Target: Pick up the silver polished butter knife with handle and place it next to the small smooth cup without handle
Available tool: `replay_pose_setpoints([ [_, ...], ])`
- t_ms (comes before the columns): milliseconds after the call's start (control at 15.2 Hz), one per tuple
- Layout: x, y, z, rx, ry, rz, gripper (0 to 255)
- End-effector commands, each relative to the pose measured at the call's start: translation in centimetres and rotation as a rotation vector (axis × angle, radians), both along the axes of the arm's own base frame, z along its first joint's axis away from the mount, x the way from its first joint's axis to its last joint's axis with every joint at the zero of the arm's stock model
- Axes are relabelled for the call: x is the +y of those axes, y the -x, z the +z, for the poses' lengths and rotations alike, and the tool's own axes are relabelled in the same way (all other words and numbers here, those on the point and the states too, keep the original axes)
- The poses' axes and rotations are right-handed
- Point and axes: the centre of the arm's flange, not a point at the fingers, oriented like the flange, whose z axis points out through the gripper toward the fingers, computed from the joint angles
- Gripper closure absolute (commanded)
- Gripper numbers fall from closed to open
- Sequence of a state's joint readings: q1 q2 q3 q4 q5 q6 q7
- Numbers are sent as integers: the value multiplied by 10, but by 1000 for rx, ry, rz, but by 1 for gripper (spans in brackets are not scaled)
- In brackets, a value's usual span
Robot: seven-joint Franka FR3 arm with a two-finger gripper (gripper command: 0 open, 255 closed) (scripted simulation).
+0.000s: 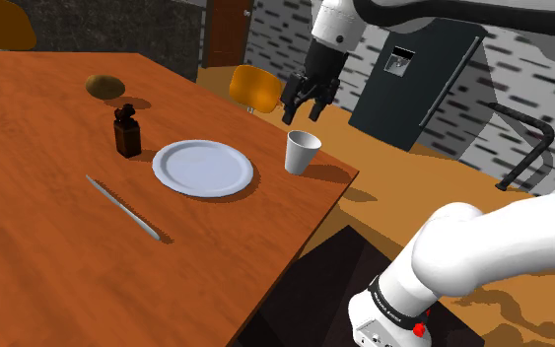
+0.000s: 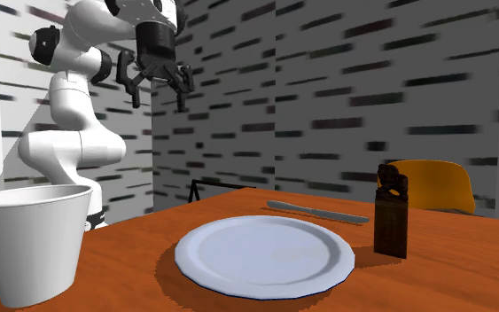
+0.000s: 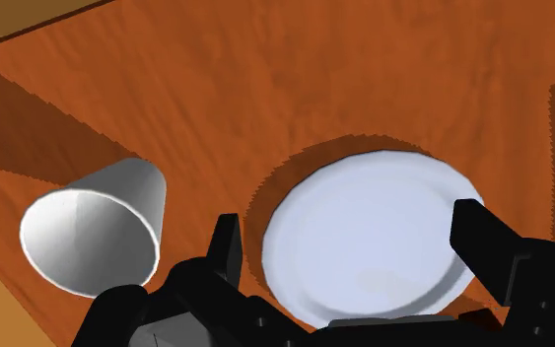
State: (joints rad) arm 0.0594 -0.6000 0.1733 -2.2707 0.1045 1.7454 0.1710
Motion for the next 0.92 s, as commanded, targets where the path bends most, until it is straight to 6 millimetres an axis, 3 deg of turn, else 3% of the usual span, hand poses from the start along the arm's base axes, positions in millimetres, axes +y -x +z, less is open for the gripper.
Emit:
replay_pose_setpoints([
  [0, 21, -14, -11, 7, 1, 16, 0],
  [858, 162, -83, -90, 56, 15, 119, 0],
])
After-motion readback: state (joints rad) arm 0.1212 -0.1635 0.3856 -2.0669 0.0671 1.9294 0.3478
